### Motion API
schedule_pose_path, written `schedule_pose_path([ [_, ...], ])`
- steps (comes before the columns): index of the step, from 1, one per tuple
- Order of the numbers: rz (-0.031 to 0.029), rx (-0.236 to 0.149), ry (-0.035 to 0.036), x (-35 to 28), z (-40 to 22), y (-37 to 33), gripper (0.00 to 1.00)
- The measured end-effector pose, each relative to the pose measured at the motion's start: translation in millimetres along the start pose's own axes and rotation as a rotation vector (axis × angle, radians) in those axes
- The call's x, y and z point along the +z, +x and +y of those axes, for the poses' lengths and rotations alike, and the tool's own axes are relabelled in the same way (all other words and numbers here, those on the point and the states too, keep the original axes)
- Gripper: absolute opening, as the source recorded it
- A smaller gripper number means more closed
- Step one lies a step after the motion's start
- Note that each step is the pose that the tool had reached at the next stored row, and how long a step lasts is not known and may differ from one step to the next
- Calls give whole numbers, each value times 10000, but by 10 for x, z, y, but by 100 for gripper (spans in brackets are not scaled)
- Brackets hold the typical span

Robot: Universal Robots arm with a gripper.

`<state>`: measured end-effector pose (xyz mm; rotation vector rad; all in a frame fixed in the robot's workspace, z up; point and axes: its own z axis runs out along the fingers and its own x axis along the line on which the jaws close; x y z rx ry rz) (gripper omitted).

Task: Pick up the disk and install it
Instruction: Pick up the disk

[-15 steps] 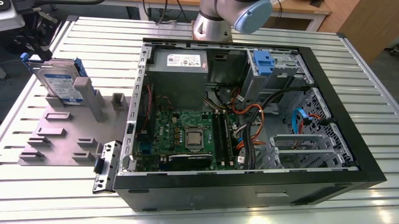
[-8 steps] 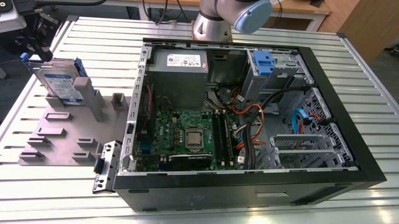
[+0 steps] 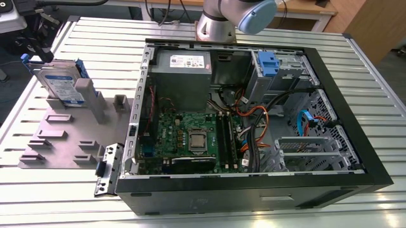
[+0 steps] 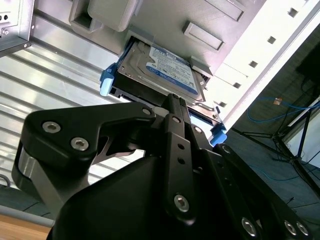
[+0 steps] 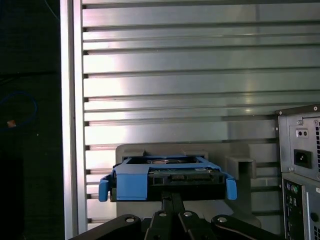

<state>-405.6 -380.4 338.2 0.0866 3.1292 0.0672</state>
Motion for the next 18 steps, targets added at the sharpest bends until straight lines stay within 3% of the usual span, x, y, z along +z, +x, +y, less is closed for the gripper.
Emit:
schedule_pose_path([
  [3,1,-22,0,0,0,0,11],
  [6,12,-298,-3,1,0,0,11],
  [18,107,-2481,-23,12,0,0,11],
])
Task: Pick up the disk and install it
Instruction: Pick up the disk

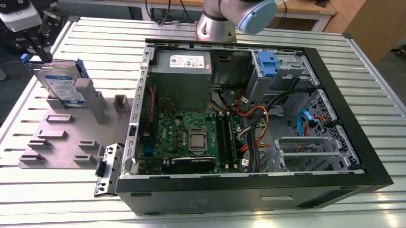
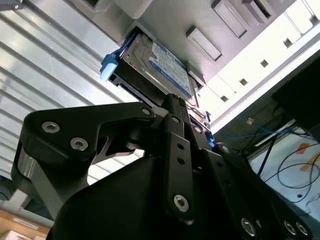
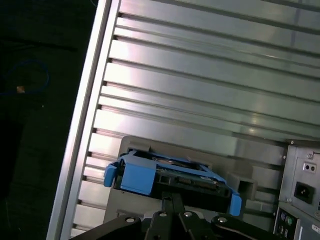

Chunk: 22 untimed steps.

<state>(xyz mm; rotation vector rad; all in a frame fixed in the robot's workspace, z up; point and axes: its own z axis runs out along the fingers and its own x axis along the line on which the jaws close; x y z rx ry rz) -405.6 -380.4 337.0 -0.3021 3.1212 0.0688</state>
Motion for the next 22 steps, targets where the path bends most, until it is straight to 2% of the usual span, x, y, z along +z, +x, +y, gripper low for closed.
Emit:
schedule_pose_path([
  [10,79,-1812,-17,10,-1,0,11],
  [22,159,-3662,-34,15,-1,0,11],
])
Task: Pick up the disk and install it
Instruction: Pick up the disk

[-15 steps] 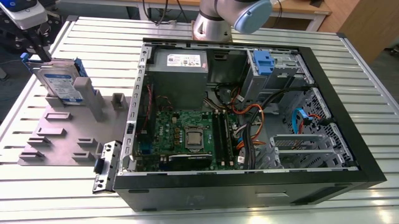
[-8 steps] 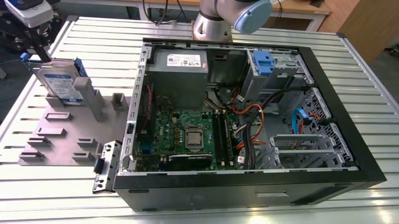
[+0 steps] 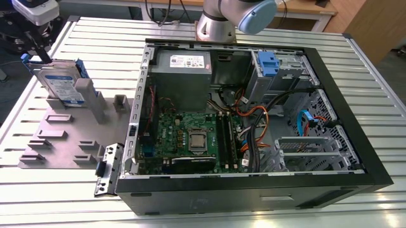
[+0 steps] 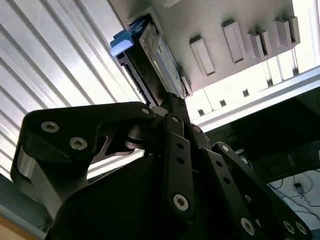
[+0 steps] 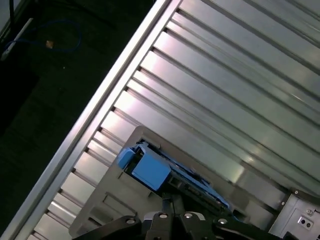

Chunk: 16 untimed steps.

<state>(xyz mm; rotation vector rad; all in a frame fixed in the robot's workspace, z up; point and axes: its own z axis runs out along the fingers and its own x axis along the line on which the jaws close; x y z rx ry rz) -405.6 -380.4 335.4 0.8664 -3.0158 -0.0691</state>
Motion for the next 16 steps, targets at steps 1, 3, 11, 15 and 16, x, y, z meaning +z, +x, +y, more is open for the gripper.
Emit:
schedule_pose_path([
  [1,6,-139,-1,1,0,0,11],
  [3,19,-446,-4,3,0,0,11],
  [11,97,-2215,-21,13,-1,0,11],
  [15,115,-2755,-32,13,0,0,11],
  [16,118,-2858,-34,13,0,0,11],
])
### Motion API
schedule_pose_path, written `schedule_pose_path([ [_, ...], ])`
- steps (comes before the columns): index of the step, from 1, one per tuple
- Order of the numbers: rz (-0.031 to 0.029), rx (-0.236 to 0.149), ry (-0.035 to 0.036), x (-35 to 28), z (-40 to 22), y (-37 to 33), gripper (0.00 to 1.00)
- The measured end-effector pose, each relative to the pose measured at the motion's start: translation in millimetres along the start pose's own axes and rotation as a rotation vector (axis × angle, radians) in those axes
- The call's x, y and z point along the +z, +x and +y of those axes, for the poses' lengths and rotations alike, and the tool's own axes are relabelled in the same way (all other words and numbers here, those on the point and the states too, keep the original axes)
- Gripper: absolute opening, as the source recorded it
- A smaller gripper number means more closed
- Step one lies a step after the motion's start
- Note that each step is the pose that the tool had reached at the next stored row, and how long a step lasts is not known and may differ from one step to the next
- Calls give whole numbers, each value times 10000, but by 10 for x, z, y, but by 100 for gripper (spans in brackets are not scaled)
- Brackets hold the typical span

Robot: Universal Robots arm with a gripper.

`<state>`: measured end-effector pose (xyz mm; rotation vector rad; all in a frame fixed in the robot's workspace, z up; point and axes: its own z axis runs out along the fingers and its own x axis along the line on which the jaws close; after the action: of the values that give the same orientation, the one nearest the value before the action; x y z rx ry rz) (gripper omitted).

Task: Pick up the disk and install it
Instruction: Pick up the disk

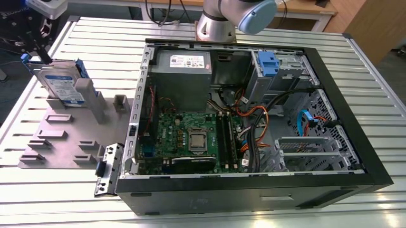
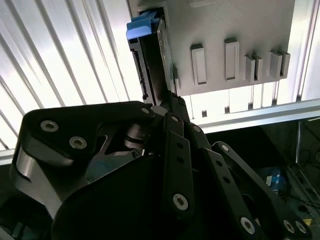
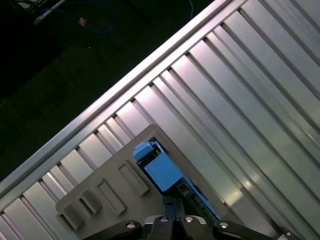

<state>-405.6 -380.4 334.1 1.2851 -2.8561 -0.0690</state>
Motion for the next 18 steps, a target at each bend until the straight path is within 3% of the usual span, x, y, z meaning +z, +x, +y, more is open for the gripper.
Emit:
schedule_pose_path([
  [10,9,-792,-28,-39,1,-1,11],
  [15,33,-1452,-43,-39,2,0,11],
  [18,-15,-1780,-95,-38,1,-1,11],
])
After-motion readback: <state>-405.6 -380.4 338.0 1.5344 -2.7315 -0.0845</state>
